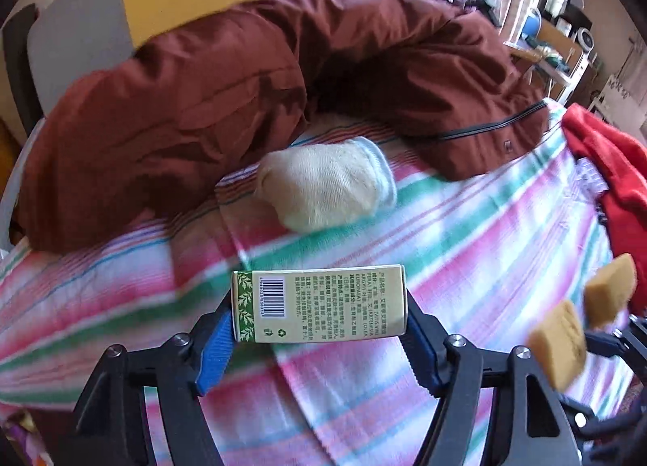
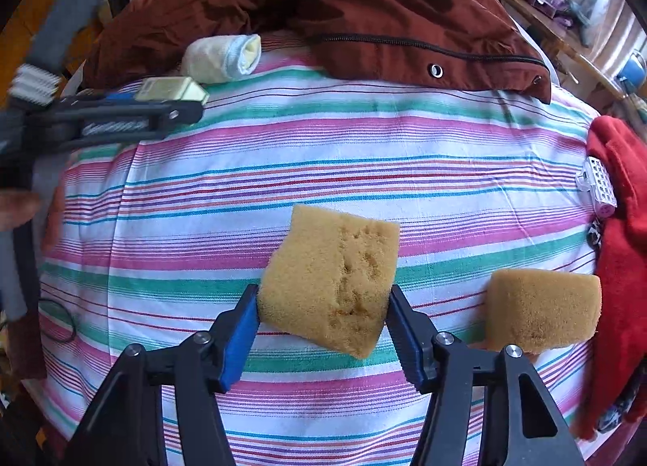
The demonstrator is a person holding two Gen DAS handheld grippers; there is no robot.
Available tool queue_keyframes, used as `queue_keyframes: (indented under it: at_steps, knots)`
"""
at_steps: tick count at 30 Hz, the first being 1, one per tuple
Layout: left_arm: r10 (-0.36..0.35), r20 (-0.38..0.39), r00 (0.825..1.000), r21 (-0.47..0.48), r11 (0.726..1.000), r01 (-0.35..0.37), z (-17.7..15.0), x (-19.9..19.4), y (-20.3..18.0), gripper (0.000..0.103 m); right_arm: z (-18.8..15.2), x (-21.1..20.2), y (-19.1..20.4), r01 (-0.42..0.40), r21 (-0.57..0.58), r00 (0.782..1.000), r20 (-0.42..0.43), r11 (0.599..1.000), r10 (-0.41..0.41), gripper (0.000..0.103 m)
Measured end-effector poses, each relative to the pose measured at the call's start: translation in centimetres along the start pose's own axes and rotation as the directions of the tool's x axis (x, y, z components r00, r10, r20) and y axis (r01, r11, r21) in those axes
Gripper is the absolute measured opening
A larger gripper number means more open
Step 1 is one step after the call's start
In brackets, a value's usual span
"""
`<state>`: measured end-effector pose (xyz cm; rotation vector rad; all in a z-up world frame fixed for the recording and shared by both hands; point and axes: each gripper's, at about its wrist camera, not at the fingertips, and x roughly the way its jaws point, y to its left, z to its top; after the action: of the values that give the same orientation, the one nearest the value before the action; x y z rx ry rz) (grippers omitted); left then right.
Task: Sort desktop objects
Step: 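Grasp a yellow sponge with the right tool while the left tool grasps the green-and-white box, then carry the sponge and green box into the gold tray and release both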
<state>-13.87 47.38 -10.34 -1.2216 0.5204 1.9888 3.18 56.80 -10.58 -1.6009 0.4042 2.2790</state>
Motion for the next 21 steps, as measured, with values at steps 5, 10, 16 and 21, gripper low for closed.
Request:
queue_keyframes:
  at_steps: [5,10,16,21]
  knots:
    - [-0.015,0.055,0.998,-0.033,0.999,0.017,-2.6,-4.7,0.8,0.074,-0.2,-1.1,-0.5,-0.049,-0.066,0.998,0.046,0.997,0.052,0.061]
    - [-0.011,0.122,0.993,-0.043,0.999,0.016,-4.5,-9.9,1.2,0.074,-0.7,-1.7,1.7,-0.101,-0.128,0.989,0.093,0.987,0.113,0.061]
    - [0.048,0.227,0.973,-0.047,0.998,-0.039,-7.2,-16.3,1.5,0.074,-0.6,-2.1,3.1,-0.114,-0.171,0.982,0.132,0.979,0.138,0.061]
    - [0.091,0.295,0.951,-0.065,0.995,-0.075,-9.9,-21.0,3.1,0.074,-0.7,-2.5,3.0,-0.108,-0.152,0.979,0.155,0.983,0.131,0.061]
